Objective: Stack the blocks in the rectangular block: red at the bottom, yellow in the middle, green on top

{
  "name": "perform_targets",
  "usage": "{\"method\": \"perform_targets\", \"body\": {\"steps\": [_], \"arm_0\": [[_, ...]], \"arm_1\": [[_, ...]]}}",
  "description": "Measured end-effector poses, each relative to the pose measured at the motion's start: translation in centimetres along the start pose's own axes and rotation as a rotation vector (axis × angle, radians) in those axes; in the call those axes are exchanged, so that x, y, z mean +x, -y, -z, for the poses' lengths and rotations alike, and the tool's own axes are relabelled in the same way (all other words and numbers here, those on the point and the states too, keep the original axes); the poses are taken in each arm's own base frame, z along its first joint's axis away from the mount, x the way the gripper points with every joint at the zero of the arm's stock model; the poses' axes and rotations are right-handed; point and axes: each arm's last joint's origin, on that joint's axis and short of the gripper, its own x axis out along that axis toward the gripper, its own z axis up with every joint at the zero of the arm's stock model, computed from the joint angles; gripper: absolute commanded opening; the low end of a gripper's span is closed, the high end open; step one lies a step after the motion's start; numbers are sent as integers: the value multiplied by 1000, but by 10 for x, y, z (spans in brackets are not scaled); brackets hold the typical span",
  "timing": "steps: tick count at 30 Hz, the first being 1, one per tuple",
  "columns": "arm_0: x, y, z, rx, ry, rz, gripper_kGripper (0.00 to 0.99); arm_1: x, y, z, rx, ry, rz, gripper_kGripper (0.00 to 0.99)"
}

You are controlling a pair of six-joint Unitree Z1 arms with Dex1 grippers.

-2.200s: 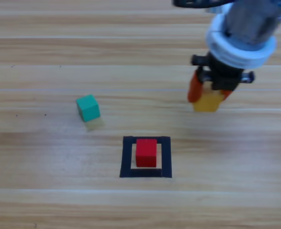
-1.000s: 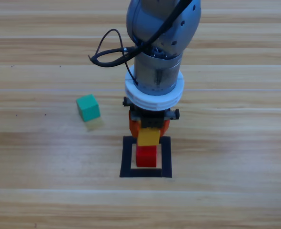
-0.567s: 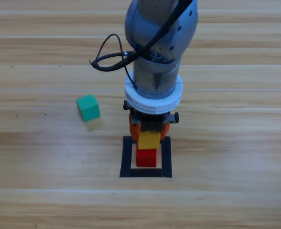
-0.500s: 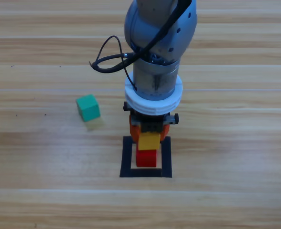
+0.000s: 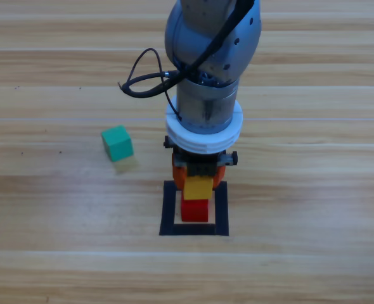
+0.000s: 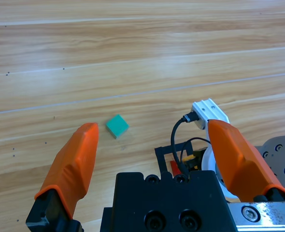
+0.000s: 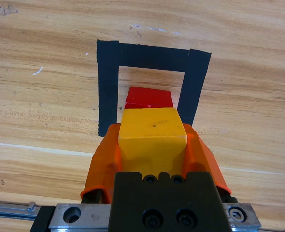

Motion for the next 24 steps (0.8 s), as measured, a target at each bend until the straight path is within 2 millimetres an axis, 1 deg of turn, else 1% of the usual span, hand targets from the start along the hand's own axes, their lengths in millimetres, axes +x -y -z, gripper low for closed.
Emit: {"method": "perform_targets", "body": {"steps": [1,2,3,4,5,11,18,20,21,24], "arm_0": [[0,0,0,0,-1,0,962],[1,0,1,1,-3,-1,962],[1,0,1,2,-5,-1,962],[1,0,2,3,-7,-2,962],[2,-1,2,3,-9,-3,962],[4,-1,4,5,-13,-6,962],[5,-2,4,0,-12,-4,962],[6,-2,5,-2,-13,-4,963],[7,-2,6,-6,-11,-3,963],[13,-2,9,-38,-6,-3,963]], "arm_1": [[0,0,0,0,0,0,247],[1,0,0,0,-1,1,379],[1,0,0,0,-1,2,591],[2,-1,0,0,-2,2,934],[3,-1,-1,0,-2,3,986],[7,-2,-1,-7,-4,6,990],[-2,-4,-3,-54,21,-17,990],[-11,-4,-2,-83,40,-20,988],[-19,-3,0,-105,63,-22,986],[-56,6,9,-151,122,-41,983]]}}
